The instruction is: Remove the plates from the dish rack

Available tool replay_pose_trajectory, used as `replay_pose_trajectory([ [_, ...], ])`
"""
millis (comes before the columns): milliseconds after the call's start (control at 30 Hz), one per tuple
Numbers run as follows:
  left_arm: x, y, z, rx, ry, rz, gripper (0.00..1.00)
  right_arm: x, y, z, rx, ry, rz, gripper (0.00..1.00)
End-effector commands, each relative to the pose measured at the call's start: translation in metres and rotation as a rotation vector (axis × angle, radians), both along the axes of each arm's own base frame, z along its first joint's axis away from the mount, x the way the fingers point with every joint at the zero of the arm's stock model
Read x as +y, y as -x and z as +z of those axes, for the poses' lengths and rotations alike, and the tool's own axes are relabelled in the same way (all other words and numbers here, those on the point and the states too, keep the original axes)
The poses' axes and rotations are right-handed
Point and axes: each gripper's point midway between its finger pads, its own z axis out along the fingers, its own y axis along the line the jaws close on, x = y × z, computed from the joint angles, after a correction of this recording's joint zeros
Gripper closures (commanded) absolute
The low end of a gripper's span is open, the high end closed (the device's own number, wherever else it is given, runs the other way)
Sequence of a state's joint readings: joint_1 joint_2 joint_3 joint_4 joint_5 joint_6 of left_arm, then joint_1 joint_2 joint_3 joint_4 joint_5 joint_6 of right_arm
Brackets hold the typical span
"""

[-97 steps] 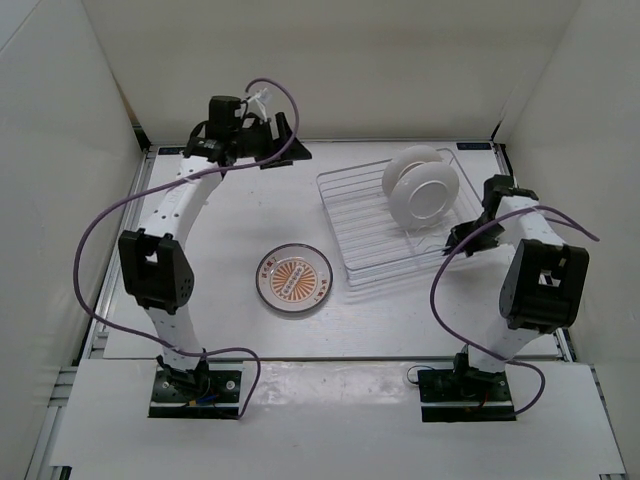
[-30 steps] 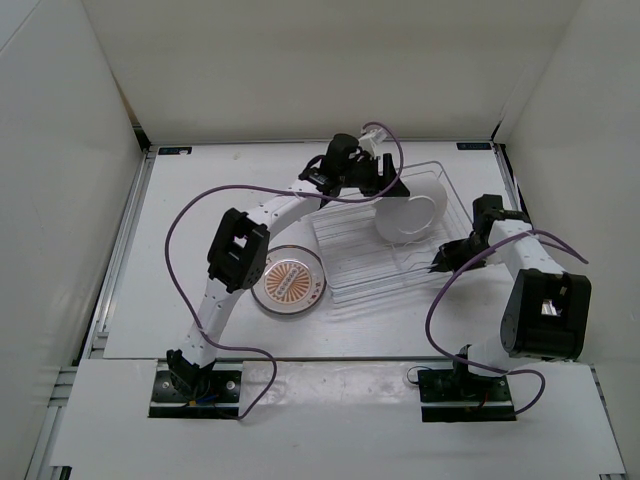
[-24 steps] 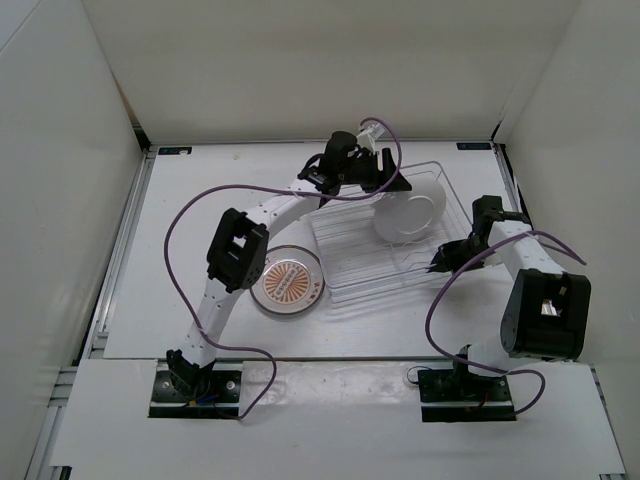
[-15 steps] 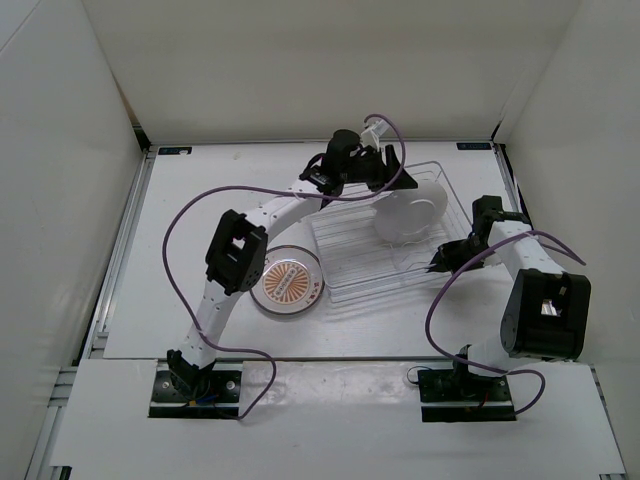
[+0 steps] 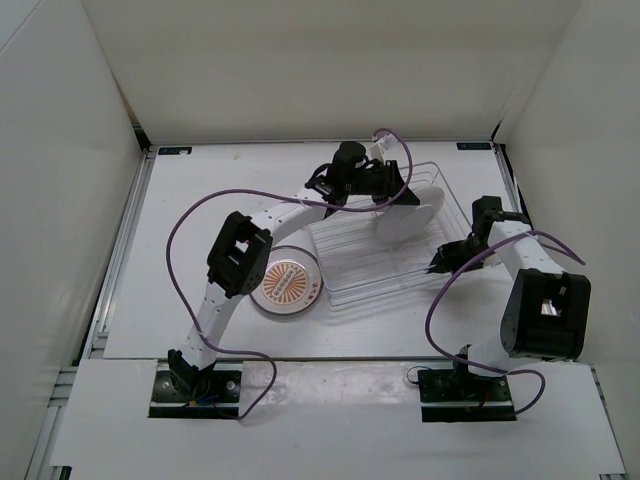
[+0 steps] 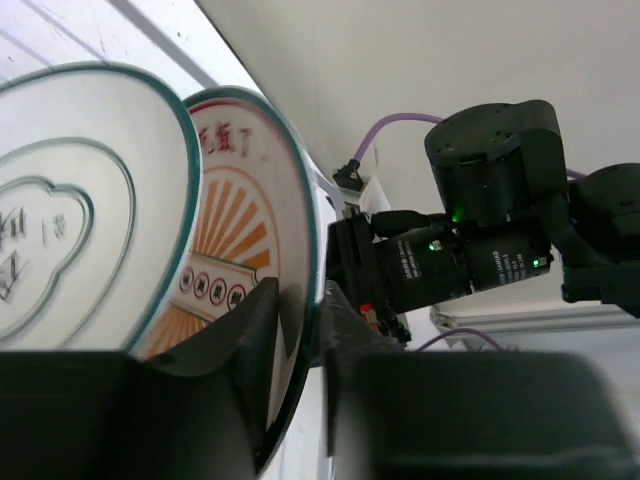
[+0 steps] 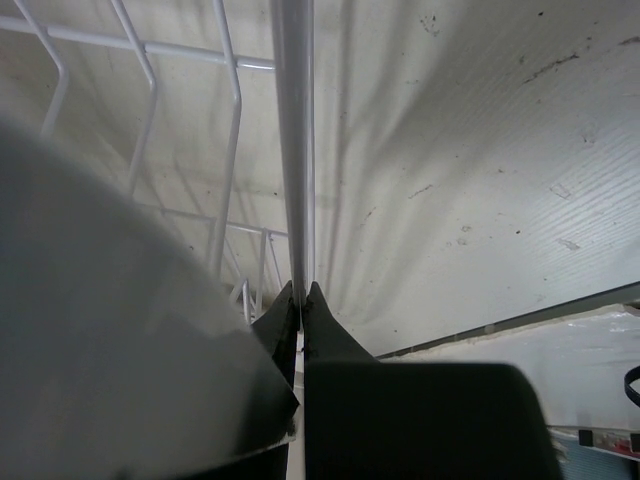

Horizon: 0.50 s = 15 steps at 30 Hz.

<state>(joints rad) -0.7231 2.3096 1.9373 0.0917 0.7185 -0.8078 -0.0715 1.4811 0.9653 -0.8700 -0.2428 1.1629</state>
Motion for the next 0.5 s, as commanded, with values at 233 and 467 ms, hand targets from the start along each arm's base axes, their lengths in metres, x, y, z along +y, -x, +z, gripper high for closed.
replay_pose_trajectory([
  [233, -0.001, 0.015, 0.070, -0.059, 0.094, -0.042, 0.92, 0.010, 0.006, -0.004, 0.018, -0.056, 0.025, 1.00],
  [467, -0.004, 0.003, 0.132, -0.119, 0.231, -0.010, 0.99, 0.013, 0.003, -0.010, 0.014, -0.075, -0.022, 1.00],
])
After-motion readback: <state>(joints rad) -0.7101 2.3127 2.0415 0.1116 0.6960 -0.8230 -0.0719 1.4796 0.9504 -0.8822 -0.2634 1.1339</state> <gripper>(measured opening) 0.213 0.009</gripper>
